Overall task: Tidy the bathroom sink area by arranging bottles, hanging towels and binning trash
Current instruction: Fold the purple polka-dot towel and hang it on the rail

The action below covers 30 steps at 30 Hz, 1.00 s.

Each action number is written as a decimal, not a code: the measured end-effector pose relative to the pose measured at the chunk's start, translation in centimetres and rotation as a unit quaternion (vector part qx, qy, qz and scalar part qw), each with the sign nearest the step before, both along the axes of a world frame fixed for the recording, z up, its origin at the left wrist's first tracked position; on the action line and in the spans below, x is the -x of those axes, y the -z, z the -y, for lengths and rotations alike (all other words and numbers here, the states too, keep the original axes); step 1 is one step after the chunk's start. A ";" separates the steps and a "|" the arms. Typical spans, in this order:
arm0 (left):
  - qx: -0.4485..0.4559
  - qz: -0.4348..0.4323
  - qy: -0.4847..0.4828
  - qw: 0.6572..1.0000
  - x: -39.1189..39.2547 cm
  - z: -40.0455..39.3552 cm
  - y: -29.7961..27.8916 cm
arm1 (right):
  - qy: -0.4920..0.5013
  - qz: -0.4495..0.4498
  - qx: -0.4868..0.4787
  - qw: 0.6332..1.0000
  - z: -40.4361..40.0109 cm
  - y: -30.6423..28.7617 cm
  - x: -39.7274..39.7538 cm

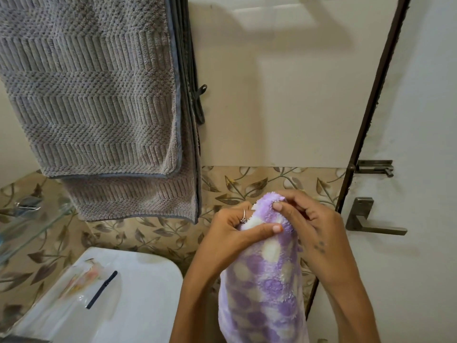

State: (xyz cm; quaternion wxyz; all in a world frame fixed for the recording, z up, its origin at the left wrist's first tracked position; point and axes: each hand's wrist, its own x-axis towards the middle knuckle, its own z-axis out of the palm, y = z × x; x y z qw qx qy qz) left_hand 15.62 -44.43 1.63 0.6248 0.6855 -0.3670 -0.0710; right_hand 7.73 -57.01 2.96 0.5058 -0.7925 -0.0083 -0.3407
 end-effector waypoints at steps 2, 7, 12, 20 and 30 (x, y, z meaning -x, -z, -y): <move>0.022 0.034 -0.037 0.999 0.4 0.5 -0.2 | 0.001 0.014 -0.066 0.998 0.2 0.0 0.0; 0.025 0.130 -0.094 0.987 0.8 0.9 -0.8 | -0.006 0.052 -0.136 0.989 0.3 0.1 0.2; -0.001 0.140 -0.098 0.985 0.7 0.8 -0.9 | -0.059 0.039 -0.161 0.984 1.5 0.6 0.5; -0.071 0.195 -0.058 0.977 0.2 0.0 -0.8 | -0.141 -0.033 -0.157 0.977 1.7 0.7 0.6; -0.155 0.075 -0.017 0.985 -1.8 -1.7 2.1 | 0.055 0.010 -0.103 0.993 0.2 1.8 -0.5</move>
